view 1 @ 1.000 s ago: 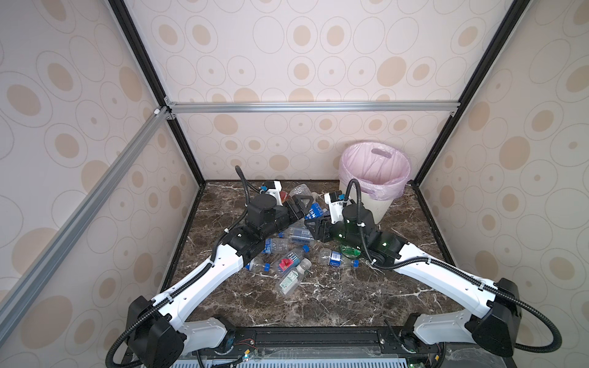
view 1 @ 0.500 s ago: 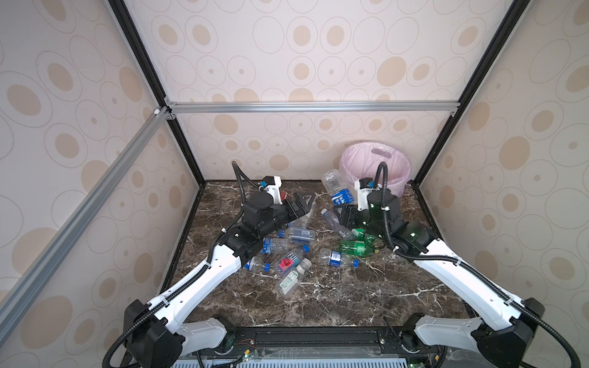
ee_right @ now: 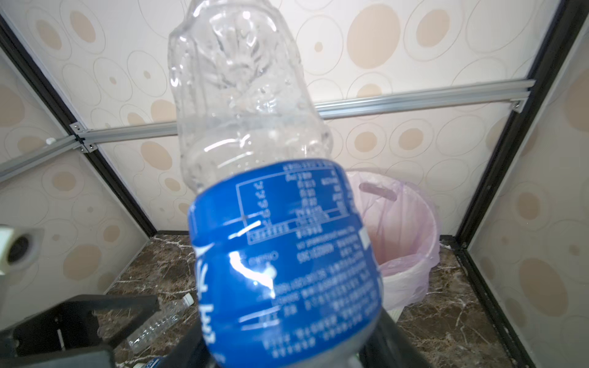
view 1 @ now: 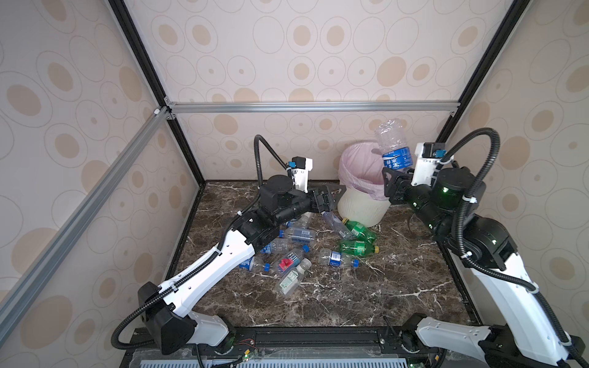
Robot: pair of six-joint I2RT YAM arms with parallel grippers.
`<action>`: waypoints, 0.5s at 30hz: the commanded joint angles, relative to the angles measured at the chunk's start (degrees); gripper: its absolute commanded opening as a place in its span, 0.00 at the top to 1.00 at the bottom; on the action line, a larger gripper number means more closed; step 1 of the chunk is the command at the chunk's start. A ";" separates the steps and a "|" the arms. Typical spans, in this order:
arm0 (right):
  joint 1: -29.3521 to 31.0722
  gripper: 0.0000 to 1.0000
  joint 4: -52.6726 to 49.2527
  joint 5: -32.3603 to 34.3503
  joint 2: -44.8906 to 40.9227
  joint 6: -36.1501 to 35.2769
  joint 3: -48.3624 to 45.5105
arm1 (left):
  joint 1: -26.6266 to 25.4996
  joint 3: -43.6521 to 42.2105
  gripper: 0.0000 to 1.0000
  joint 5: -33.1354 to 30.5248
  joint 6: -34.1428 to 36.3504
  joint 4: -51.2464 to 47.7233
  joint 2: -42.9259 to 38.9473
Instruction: Throw the plastic bottles in the bin
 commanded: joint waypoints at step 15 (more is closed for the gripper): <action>-18.33 0.40 -9.91 -7.67 25.68 -0.82 17.40 | -3.36 4.82 0.01 -2.14 5.95 -4.49 0.91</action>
